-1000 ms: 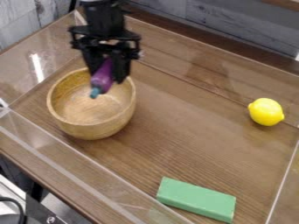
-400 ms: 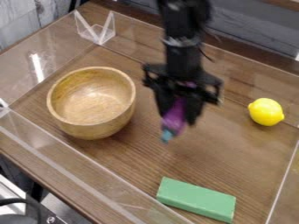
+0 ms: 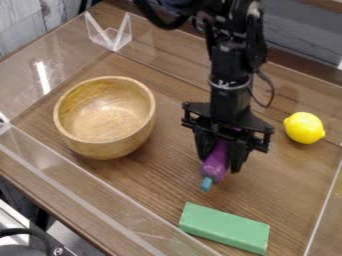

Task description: Remove the purple eggplant from inside the brown bowl and put it on the table

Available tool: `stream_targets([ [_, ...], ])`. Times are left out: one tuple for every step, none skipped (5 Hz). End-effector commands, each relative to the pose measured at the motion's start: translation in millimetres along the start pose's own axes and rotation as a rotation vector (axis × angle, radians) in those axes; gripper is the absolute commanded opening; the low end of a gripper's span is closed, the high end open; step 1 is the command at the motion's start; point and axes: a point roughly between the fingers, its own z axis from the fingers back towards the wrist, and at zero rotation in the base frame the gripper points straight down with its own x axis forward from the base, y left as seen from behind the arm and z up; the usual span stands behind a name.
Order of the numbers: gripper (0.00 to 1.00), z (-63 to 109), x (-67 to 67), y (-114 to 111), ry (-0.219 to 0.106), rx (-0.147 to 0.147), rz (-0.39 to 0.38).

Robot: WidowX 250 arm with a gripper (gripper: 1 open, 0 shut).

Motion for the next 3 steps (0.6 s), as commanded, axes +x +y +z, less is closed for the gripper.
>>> stream_targets([
  [0.00, 11.5, 16.8, 0.8, -0.056, -0.017, 0.004],
  [0.00, 10.7, 21.7, 3.4, -0.061, -0.019, 0.010],
  [0.00, 8.2, 25.5, 6.1, -0.061, -0.020, 0.015],
])
